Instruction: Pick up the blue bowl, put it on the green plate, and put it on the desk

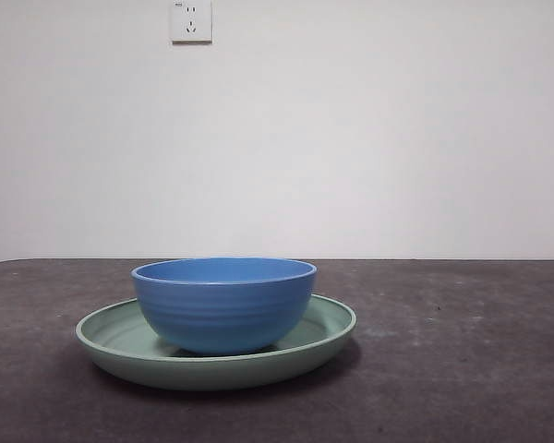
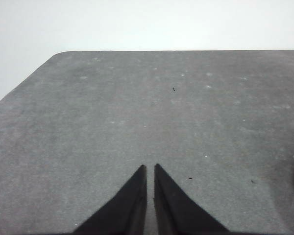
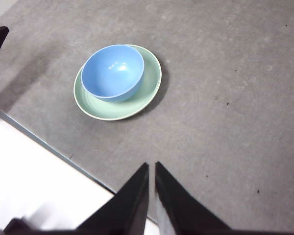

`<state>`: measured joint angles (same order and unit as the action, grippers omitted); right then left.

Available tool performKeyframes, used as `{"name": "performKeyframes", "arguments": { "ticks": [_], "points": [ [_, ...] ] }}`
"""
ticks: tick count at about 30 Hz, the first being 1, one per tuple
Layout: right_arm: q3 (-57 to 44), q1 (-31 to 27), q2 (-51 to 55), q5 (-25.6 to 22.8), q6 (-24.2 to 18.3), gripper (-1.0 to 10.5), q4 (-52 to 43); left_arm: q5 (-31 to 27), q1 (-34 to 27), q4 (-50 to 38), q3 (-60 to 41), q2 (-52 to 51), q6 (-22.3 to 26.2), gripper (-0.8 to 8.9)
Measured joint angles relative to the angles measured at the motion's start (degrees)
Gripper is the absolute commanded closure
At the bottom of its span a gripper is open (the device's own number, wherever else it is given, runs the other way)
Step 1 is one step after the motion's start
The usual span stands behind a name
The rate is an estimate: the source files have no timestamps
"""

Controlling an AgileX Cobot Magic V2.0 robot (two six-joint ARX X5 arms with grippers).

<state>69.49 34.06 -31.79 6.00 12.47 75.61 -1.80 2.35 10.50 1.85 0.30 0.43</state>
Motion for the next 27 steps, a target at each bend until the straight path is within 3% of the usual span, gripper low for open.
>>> {"name": "performKeyframes", "arguments": {
  "ticks": [7, 13, 18, 22, 27],
  "points": [
    [-10.5, -0.8, 4.5, -0.5, -0.1, 9.3, -11.8, 0.0, 0.0, 0.0, 0.0, 0.0, 0.0, 7.89],
    [-27.8, -1.6, 11.7, -1.7, -2.5, 9.3, -42.8, 0.0, 0.0, 0.0, 0.0, 0.0, 0.0, 7.89],
    [-42.9, -2.6, 18.6, -7.6, -9.9, 9.3, -63.1, 0.0, 0.0, 0.0, 0.0, 0.0, 0.0, 7.89],
    [-53.5, -9.2, 24.0, -9.7, -14.3, 9.3, -68.7, 0.0, 0.0, 0.0, 0.0, 0.0, 0.0, 7.89],
    [-60.6, -20.0, 29.3, -10.1, -15.7, 9.3, -69.3, 0.0, 0.0, 0.0, 0.0, 0.0, 0.0, 7.89]
  ]
}}
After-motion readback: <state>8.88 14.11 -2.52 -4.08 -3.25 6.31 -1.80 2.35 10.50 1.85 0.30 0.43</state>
